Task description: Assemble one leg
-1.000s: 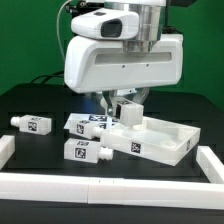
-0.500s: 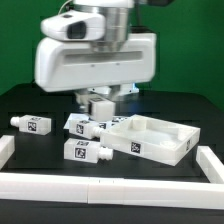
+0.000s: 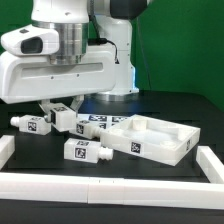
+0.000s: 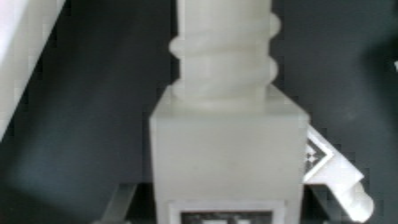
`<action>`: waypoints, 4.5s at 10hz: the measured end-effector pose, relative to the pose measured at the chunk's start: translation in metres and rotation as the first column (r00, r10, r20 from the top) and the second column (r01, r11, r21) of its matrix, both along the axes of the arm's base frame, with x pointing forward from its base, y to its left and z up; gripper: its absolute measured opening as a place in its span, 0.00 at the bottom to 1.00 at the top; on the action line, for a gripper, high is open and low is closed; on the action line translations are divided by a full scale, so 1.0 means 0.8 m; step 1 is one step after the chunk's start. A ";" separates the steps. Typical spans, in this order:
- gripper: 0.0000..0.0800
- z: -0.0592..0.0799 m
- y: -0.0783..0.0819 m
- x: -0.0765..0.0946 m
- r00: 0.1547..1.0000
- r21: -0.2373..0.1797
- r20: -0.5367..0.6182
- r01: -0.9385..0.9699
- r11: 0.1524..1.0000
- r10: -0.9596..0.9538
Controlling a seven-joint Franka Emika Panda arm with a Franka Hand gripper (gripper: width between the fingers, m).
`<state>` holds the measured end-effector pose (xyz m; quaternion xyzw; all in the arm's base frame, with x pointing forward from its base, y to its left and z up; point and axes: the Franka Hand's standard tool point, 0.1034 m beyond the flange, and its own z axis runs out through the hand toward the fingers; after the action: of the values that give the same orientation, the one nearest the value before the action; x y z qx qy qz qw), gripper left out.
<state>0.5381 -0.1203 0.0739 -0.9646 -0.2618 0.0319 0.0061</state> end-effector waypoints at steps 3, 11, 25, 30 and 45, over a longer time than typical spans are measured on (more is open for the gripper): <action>0.34 -0.033 -0.037 -0.022 1.000 -0.006 -0.010 -0.001 1.000 0.001; 0.34 -0.081 -0.057 -0.048 1.000 -0.002 -0.021 -0.001 1.000 0.001; 0.81 -0.006 0.065 -0.023 0.988 0.023 -0.004 -0.157 0.987 0.157; 0.81 -0.058 0.050 -0.009 0.965 0.017 0.015 -0.262 0.965 0.262; 0.36 0.015 0.016 -0.113 0.994 0.005 0.022 -0.105 0.994 0.105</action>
Offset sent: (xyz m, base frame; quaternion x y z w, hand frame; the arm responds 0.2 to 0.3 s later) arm -0.0435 -0.0464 -0.0512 0.0174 0.0451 0.0025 0.9988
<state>0.4474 -0.1077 0.0856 -0.9497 -0.3123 0.0210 0.0047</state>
